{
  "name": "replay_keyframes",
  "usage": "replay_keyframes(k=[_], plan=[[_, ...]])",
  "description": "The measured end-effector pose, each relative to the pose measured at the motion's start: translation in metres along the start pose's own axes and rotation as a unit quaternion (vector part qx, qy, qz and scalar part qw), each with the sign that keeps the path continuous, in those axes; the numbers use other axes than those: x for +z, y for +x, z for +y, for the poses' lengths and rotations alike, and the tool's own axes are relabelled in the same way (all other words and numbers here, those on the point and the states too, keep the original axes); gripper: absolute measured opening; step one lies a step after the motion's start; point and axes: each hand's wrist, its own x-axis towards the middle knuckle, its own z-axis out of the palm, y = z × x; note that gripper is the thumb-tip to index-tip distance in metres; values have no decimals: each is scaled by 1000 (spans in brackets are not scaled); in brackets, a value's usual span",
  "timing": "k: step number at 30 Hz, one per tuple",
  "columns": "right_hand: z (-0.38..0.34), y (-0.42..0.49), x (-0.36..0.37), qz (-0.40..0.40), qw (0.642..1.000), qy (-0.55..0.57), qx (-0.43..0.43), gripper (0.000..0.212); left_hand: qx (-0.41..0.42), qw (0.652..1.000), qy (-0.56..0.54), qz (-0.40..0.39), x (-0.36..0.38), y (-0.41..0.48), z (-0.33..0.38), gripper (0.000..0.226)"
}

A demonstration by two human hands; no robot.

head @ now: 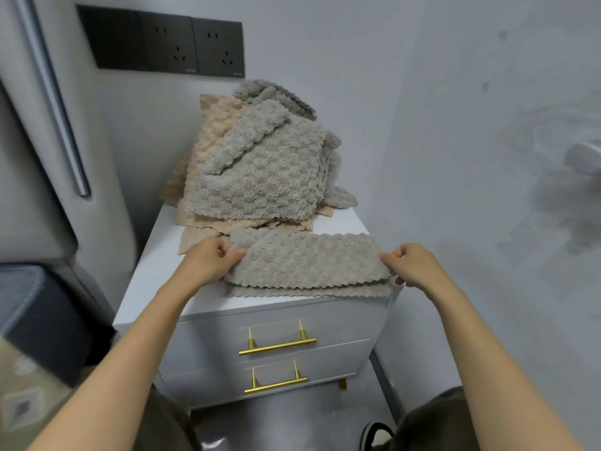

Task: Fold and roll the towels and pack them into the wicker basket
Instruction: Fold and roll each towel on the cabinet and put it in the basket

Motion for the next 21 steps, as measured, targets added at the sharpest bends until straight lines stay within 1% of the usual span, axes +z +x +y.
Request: replay_keyframes(k=[5, 9, 11, 13, 15, 16, 17, 18, 20, 21], plan=[[6, -8, -2, -47, 999, -4, -9, 23, -13, 1000, -9, -15, -2, -1, 0, 32], [8, -14, -3, -32, 999, -26, -28, 25, -5, 1000, 23, -21, -3, -4, 2, 31], [11, -14, -1, -16, 998, -45, -34, 23, -3, 998, 60, -25, -2, -5, 1, 28], [13, -13, 3, -8, 998, -60, -31, 20, -10, 995, 100, -24, -2, -6, 0, 35], [14, -10, 7, -1, 998, -61, -22, 11, -10, 992, 127, -9, 0, -7, -2, 53], [13, -8, 9, 2, 998, -59, -16, 16, -1, 990, 139, 10, 2, -7, -2, 62], [12, -6, 11, 0, 998, -55, -7, 26, 15, 988, 148, 34, 4, -7, -1, 69], [10, -5, 12, -7, 999, -46, 3, 30, 40, 986, 152, 61, 7, -6, 0, 70], [5, -2, 15, -27, 999, -19, 20, 29, 121, 976, 144, 108, 11, -3, 5, 59], [2, -2, 17, -31, 999, -4, 32, 32, 164, 969, 141, 116, 14, 0, 7, 51]])
